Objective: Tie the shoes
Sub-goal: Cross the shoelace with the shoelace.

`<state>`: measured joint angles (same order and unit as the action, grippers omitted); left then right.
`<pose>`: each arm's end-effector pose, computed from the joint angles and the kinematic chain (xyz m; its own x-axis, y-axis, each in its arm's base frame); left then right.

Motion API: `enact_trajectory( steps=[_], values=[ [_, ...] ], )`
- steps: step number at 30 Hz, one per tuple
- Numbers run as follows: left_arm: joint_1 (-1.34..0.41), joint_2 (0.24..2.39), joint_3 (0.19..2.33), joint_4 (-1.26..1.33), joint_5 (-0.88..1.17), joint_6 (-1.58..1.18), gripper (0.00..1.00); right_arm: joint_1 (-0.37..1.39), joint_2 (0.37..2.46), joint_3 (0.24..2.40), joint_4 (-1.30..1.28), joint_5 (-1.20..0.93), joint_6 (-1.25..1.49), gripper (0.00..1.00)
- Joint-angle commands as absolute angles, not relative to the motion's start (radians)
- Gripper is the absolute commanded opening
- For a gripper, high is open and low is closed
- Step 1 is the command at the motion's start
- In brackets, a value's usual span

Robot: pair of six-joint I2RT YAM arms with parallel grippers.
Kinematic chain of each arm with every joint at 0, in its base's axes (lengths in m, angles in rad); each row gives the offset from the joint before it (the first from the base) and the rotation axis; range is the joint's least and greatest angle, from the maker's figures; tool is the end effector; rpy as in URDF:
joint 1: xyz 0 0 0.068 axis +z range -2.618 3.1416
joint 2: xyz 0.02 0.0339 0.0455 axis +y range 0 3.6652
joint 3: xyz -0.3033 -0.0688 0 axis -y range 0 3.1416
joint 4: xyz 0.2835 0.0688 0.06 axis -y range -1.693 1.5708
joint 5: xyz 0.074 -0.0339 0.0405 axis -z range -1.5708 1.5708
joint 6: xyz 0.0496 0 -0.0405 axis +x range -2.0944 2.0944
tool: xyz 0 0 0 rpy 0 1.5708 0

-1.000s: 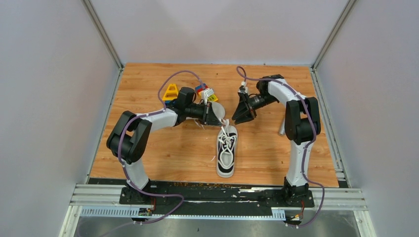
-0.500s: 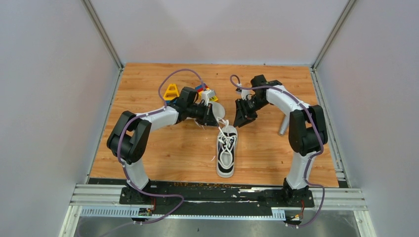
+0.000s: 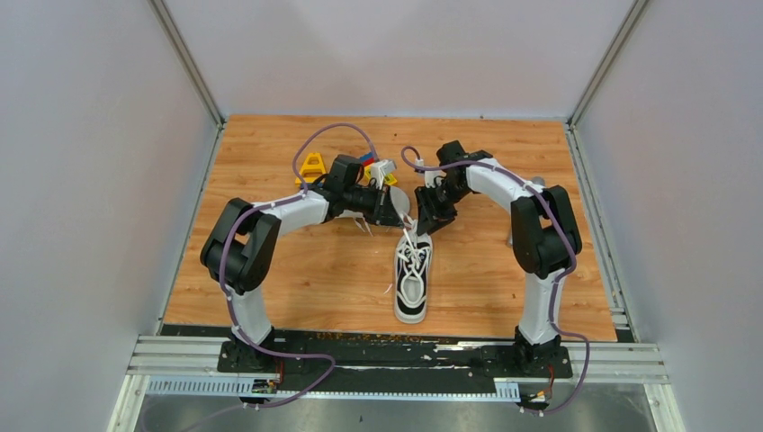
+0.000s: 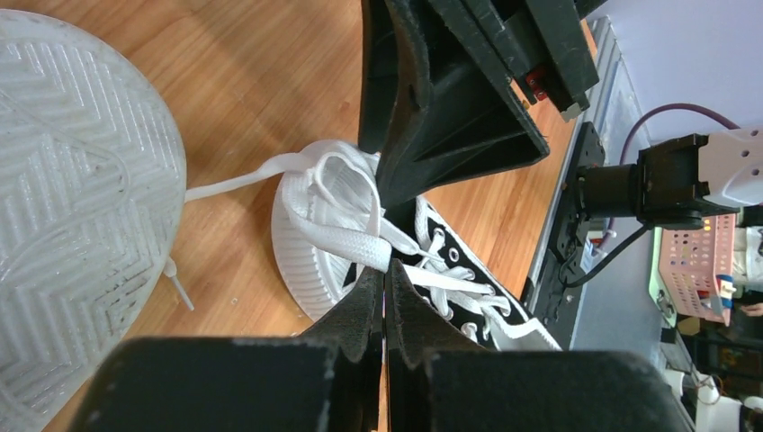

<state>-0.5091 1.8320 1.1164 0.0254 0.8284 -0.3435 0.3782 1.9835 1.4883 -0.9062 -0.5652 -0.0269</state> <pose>0.3616 -0.2437 0.1973 -0.8015 0.1866 -0.5681 0.5902 0.3996 -0.7014 0.3983 0.1868 0.1952 -0.9051 -0.3840 -0.1827 -0.4202 0.7414 0.5232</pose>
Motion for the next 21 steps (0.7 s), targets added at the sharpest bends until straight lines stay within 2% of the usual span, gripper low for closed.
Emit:
enact_trajectory(
  steps=[1,12,18,21],
  values=[
    [-0.505,1.838,1.143,0.082,0.860,-0.362,0.00,0.395,1.997,1.525,-0.880,-0.575,-0.006,0.36],
    [-0.505,1.827,1.124,0.061,0.849,-0.349,0.00,0.400,1.958,1.537,-0.901,-0.680,0.030,0.25],
    [-0.505,1.818,1.118,0.046,0.836,-0.342,0.00,0.421,1.971,1.546,-0.918,-0.628,0.045,0.32],
    [-0.505,1.812,1.114,0.038,0.827,-0.337,0.00,0.438,1.984,1.545,-0.920,-0.607,0.048,0.33]
  ],
)
